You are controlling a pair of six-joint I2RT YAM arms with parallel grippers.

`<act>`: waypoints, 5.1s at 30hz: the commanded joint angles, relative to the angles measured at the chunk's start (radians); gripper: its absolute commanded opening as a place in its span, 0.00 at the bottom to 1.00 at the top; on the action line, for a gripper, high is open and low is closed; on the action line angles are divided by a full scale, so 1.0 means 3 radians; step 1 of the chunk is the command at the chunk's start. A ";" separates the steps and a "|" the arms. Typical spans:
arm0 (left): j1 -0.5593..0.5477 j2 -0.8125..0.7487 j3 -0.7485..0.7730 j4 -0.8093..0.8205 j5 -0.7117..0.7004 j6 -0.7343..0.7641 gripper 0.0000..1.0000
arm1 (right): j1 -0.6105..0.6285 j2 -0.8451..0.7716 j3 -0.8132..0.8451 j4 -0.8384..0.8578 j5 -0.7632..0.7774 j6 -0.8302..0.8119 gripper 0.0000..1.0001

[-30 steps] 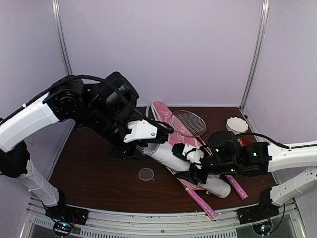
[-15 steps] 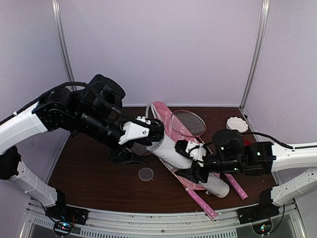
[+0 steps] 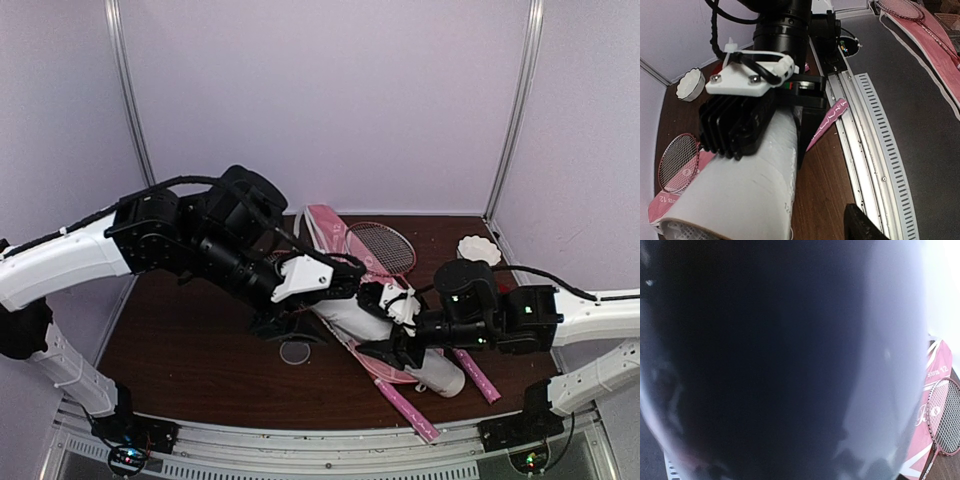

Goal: Pack up the badminton gear

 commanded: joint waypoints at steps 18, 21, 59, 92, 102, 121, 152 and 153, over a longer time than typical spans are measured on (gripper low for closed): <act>0.0066 -0.0323 0.0068 0.0361 -0.0077 0.0002 0.70 | 0.0025 -0.0168 -0.0065 0.0298 0.0197 0.0060 0.36; 0.0127 -0.0528 0.0030 0.0432 -0.0131 -0.0100 0.71 | 0.0025 -0.0160 -0.0060 0.0265 0.0222 0.0060 0.36; 0.1288 0.0753 -0.1965 0.2093 -0.0689 -0.2343 0.39 | 0.0023 -0.0734 -0.0183 -0.0451 0.0732 0.0174 0.36; 0.1145 0.1262 -0.1659 0.1610 -0.0901 -0.1970 0.11 | 0.0024 -0.0605 -0.0080 -0.0481 0.0713 0.0108 0.36; 0.1132 0.1293 -0.1613 0.1568 -0.0873 -0.1892 0.06 | 0.0024 -0.0550 -0.0069 -0.0485 0.0704 0.0101 0.36; 0.1201 -0.1528 -0.1562 0.1722 -0.0099 -0.1492 0.00 | 0.0083 -0.0564 -0.0123 -0.0148 0.0418 -0.0394 0.36; 0.0147 -0.0779 -0.0768 0.1527 -0.0573 -0.0945 0.00 | 0.0192 -0.0312 0.0086 -0.0070 0.0371 -0.0465 0.36; 0.0143 -0.0762 -0.0758 0.1514 -0.0573 -0.0947 0.00 | 0.0191 -0.0316 0.0085 -0.0067 0.0373 -0.0464 0.36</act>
